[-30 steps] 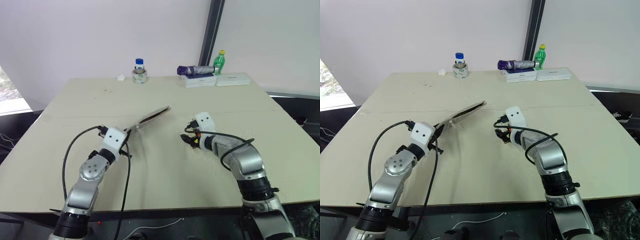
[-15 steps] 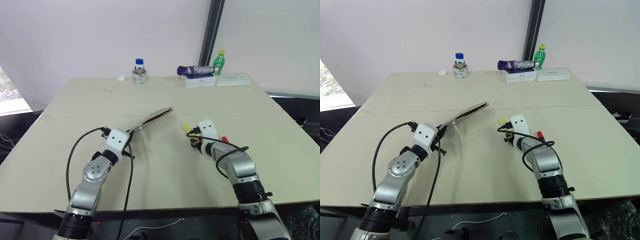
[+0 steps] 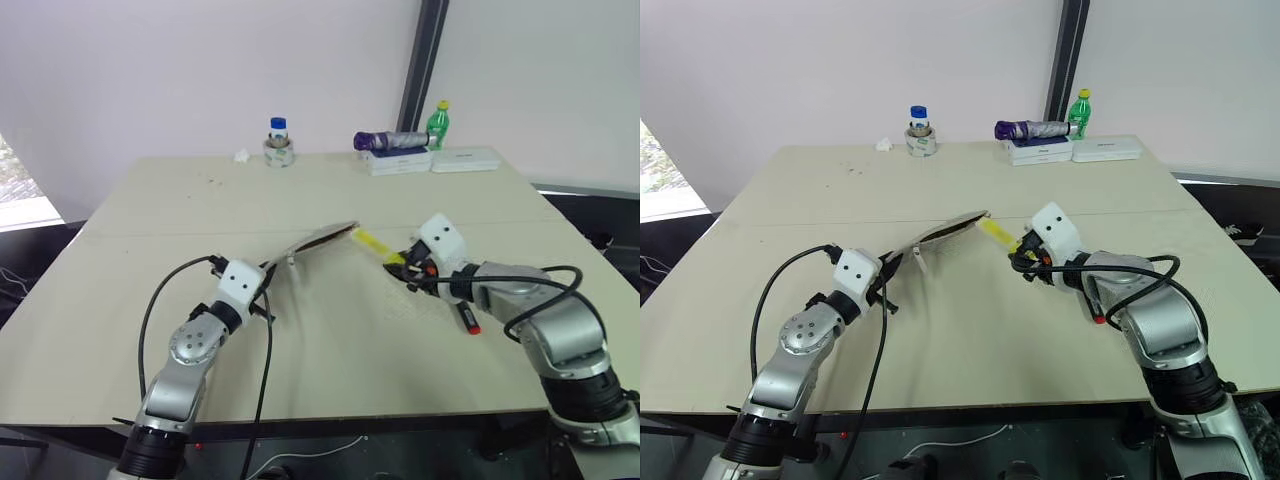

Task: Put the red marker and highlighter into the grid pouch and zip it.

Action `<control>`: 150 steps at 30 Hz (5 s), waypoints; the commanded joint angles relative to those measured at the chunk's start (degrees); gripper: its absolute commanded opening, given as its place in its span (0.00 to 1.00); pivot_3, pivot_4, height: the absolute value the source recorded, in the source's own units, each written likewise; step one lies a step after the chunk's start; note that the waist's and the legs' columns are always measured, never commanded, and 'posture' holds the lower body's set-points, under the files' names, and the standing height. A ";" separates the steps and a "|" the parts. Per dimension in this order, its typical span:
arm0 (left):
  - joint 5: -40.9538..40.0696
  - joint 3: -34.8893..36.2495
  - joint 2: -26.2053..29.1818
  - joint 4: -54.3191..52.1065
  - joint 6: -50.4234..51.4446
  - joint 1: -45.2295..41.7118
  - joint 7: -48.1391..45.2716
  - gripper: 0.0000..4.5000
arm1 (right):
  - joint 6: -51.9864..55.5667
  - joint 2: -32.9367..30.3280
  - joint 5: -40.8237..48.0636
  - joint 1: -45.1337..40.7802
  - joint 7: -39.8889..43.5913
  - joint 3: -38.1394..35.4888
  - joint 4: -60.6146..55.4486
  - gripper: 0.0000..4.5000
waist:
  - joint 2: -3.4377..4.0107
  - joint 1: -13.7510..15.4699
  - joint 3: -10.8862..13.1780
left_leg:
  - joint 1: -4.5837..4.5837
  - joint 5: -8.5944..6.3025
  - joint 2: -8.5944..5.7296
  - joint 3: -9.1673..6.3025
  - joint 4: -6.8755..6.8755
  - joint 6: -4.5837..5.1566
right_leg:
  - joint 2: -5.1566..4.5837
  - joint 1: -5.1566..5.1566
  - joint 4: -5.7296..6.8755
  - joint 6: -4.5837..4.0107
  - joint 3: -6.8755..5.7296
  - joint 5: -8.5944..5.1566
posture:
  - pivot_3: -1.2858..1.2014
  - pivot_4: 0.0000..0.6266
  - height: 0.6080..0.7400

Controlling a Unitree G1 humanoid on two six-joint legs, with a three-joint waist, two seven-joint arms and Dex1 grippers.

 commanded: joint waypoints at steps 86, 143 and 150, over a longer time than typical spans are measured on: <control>-3.91 -5.84 -4.21 -0.15 2.68 -3.40 -6.09 0.00 | 4.42 -6.28 0.95 15.57 -2.43 -16.66 10.94 0.67 | 0.02 0.16 0.01 | 0.01 -0.12 -0.05 -0.12 0.08 0.19 | -0.04 0.57 -0.88 0.15 -0.27 0.09 | 0.52 0.24 1.00; -1.30 -8.71 -1.67 1.46 -3.83 -3.18 -9.63 0.00 | -12.92 -22.60 -2.13 11.56 14.83 -3.61 -4.47 0.07 | 0.01 0.27 0.04 | -0.01 -0.15 -0.03 -0.16 0.13 0.22 | -0.09 0.59 -0.93 0.21 -0.28 0.12 | 0.52 0.24 1.00; -1.60 -8.97 -1.70 0.96 -4.20 -2.94 -10.19 0.00 | -14.11 -22.16 -4.64 10.25 14.35 -0.94 -2.62 0.07 | 0.01 0.23 0.04 | -0.01 -0.14 -0.03 -0.16 0.13 0.22 | -0.09 0.58 -0.93 0.21 -0.28 0.12 | 0.52 0.24 1.00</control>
